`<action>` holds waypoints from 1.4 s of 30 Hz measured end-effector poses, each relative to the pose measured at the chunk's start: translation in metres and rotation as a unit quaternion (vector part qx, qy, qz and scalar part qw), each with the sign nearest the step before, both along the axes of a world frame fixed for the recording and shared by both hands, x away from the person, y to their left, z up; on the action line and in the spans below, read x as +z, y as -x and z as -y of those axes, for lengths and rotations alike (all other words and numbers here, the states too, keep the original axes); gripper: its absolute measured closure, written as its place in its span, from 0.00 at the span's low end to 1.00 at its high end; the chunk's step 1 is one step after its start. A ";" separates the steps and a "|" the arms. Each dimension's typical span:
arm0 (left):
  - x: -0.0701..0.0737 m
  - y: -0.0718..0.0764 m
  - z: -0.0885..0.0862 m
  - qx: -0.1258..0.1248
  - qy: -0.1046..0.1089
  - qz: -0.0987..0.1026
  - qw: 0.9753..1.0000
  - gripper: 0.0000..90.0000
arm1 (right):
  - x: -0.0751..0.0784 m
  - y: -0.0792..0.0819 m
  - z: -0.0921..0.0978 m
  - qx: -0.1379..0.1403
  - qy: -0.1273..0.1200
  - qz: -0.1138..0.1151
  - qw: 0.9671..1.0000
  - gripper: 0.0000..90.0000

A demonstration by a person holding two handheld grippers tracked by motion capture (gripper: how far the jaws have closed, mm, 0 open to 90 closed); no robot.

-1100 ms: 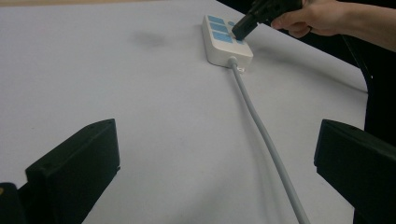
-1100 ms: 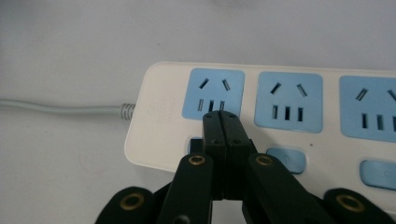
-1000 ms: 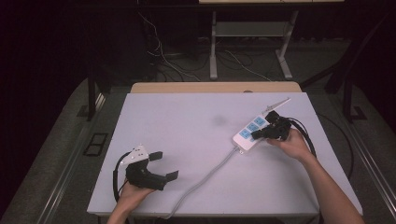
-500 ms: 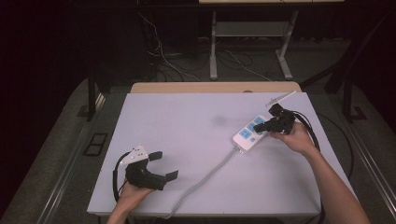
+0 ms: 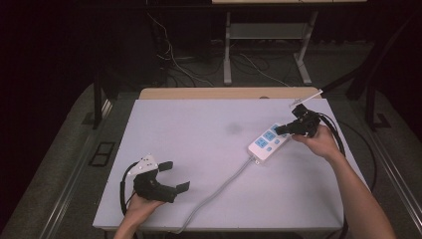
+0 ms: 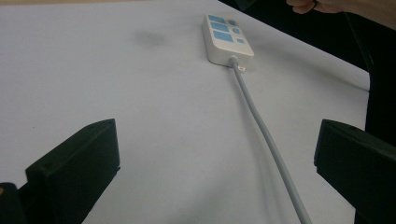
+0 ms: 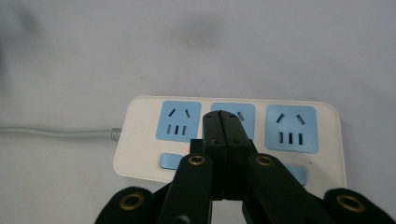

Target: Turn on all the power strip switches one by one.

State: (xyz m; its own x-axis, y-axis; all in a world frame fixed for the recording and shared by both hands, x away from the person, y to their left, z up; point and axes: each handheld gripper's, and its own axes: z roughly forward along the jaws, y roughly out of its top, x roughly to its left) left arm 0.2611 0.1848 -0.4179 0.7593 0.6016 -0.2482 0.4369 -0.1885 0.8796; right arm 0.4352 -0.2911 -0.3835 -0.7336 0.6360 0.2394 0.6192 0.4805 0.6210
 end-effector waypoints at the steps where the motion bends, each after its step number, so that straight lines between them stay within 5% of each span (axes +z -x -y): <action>1: 0.000 0.000 0.000 0.000 0.000 0.000 1.000 0.00 | -0.001 -0.001 0.001 -0.002 -0.001 0.000 1.000 1.00; 36: 0.000 0.000 -0.002 0.001 -0.001 0.000 1.000 0.00 | -0.027 -0.011 -0.001 0.017 0.029 -0.045 0.998 1.00; 42: 0.000 0.000 -0.001 0.001 -0.002 0.000 1.000 0.00 | -0.027 -0.008 -0.004 0.011 0.045 -0.029 0.998 1.00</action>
